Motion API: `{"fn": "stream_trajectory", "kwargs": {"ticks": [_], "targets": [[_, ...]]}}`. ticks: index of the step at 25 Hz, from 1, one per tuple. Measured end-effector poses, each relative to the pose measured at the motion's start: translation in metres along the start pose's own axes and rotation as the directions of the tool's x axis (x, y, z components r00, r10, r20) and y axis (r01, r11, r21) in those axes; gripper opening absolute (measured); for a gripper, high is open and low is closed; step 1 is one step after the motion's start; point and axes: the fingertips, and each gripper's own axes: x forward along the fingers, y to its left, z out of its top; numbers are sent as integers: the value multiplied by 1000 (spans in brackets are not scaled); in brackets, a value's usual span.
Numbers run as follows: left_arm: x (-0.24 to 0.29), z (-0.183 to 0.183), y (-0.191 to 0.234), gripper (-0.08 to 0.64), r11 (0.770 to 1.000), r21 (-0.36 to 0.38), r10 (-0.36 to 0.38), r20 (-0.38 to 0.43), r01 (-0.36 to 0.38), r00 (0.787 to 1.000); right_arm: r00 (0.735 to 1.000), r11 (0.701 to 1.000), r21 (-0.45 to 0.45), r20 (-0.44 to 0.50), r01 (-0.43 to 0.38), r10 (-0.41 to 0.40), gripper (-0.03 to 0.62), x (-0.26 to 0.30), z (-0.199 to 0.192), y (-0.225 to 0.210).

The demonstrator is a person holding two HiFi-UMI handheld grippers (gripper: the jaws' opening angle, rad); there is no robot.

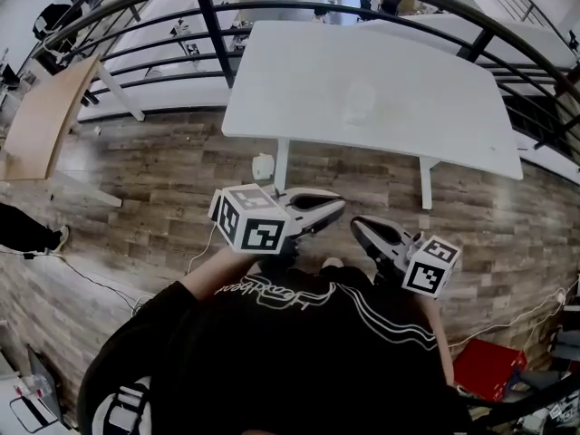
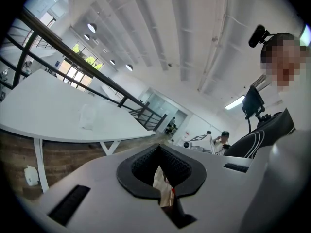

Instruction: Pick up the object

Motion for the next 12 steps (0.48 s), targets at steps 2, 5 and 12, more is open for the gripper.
{"fn": "stream_trajectory", "kwargs": {"ticks": [2, 5, 12], "targets": [[15, 11, 11, 6, 1000, -7, 8, -14, -8, 1000, 1000, 1000, 14, 12, -2, 1, 17, -2, 13, -16], [31, 21, 22, 6, 1000, 2, 14, -31, -14, 999, 999, 1000, 24, 36, -6, 5, 17, -4, 27, -34], [61, 53, 32, 6, 998, 38, 46, -19, -46, 999, 997, 999, 15, 66, -30, 29, 17, -15, 62, -61]]}}
